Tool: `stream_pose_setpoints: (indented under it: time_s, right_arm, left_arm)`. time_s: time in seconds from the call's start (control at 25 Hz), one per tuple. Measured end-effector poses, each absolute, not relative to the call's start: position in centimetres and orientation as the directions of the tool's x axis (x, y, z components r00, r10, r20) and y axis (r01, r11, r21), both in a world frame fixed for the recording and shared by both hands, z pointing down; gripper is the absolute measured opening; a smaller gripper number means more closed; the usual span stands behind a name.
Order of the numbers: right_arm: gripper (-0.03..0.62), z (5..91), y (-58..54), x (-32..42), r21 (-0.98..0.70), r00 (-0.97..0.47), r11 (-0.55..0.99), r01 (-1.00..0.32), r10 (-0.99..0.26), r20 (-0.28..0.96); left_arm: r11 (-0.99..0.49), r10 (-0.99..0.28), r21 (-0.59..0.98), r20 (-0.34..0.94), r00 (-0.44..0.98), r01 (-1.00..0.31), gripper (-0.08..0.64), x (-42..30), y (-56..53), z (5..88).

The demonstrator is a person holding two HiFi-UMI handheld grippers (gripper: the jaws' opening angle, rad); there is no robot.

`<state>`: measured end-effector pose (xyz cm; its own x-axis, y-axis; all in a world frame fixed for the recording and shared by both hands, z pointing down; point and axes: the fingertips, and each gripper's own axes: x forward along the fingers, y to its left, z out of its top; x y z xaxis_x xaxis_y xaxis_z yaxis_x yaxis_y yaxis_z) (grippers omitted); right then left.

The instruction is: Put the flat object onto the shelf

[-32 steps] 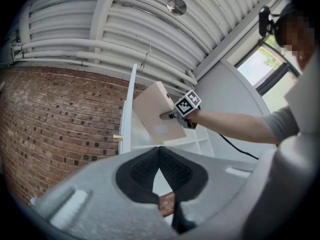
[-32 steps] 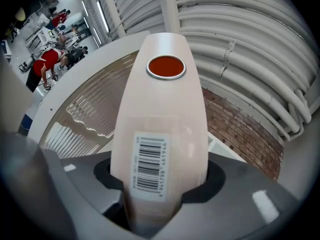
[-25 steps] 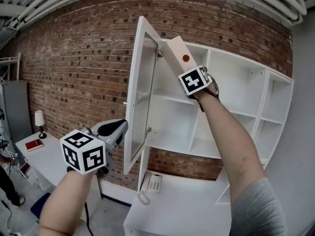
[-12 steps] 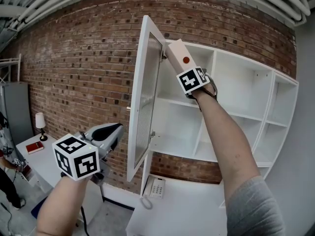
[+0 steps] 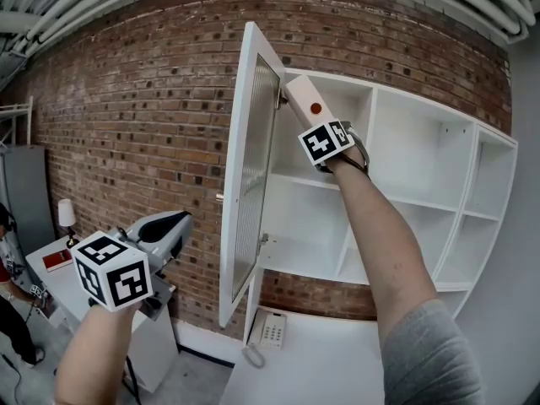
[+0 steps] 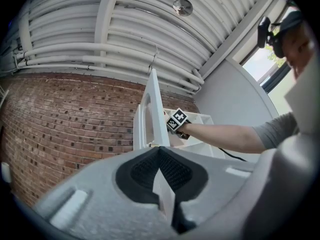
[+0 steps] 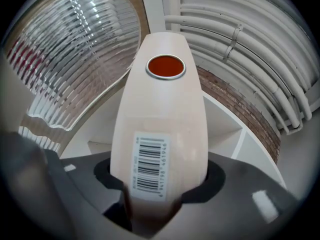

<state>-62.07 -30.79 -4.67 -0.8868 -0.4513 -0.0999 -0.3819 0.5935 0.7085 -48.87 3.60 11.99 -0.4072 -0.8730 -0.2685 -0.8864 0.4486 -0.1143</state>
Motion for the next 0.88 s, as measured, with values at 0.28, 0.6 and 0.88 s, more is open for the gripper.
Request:
stream_pose_setpoints:
  time_s: [0.28, 0.6, 0.88]
  right_arm:
    - [0.288, -4.8, -31.9, -64.1, 0.712, -0.88, 0.585, -0.389, -0.465, -0.098]
    - [0.288, -4.8, -33.3, -66.1, 0.714, -0.872, 0.578, -0.396, -0.481, -0.093]
    - [0.288, -5.0, -34.7, -68.2, 0.714, -0.869, 0.578, -0.395, -0.486, -0.087]
  left_arm:
    - [0.467, -0.863, -0.121, -0.279, -0.421, -0.876, -0.002, -50.7, 4.6, 11.3]
    - [0.468, -0.864, -0.122, -0.272, -0.424, -0.875, -0.002, -52.0, 4.6, 11.2]
    - [0.478, -0.857, -0.127, -0.283, -0.43, -0.869, -0.002, -53.5, 4.1, 10.6]
